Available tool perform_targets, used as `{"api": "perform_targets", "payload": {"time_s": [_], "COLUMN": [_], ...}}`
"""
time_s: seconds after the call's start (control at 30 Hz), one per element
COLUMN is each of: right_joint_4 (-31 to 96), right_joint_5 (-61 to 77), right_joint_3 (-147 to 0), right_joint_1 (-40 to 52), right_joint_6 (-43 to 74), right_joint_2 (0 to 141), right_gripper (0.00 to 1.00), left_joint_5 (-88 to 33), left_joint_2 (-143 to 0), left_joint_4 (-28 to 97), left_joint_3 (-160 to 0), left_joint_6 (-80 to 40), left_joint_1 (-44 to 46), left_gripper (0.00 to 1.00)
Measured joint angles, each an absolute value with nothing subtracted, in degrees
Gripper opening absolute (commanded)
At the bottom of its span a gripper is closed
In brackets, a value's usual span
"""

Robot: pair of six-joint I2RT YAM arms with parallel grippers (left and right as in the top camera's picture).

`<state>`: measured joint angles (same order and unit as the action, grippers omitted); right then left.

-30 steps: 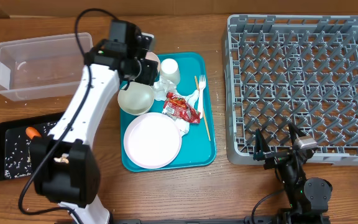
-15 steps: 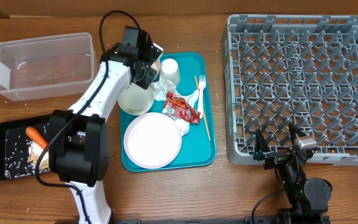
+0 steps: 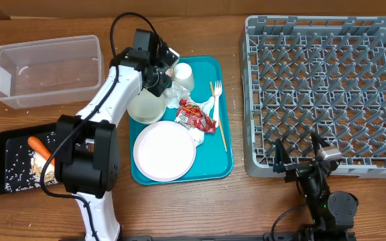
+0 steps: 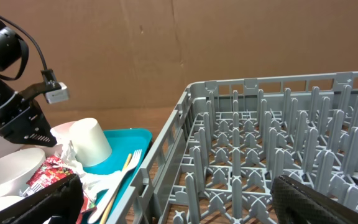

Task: Sort waste into correct bins and load items into the dishwasher rack
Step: 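Move the left gripper to the pink rice bowl and grasp its rim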

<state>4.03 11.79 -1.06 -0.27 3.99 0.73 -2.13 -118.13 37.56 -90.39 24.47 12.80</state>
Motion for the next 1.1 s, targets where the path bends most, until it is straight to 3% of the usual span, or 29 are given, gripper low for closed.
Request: {"api": "perform_targets", "payload": {"time_s": [0.17,0.3,0.5,0.73,1.1], "right_joint_4": [4.03,4.03,4.05,4.05,4.05], "right_joint_5": [11.77,11.81,11.77,11.79,11.79], "right_joint_3": [-1.06,-1.06,-1.06,-1.06,-1.06], "right_joint_1": [-0.27,-0.27,-0.27,-0.27,-0.27], "right_joint_6": [3.99,3.99,4.01,3.99,4.01], "right_joint_2": [0.73,0.73,0.73,0.73,0.73], "right_gripper": [1.0,1.0,1.0,1.0,1.0], "left_joint_5": [-2.79,-2.72,-1.78,-1.45,-0.32], "left_joint_2": [-119.42,-120.62,-121.01,-121.03,-121.03], "left_joint_4": [37.6,37.04,34.63,34.68,34.61], "left_joint_3": [-90.39,-90.39,-90.39,-90.39,-90.78], "left_joint_6": [24.47,24.49,24.8,24.21,21.45], "left_joint_1": [12.86,13.32,13.54,13.54,15.84], "left_gripper": [0.47,0.34,0.31,0.08,0.04]}}
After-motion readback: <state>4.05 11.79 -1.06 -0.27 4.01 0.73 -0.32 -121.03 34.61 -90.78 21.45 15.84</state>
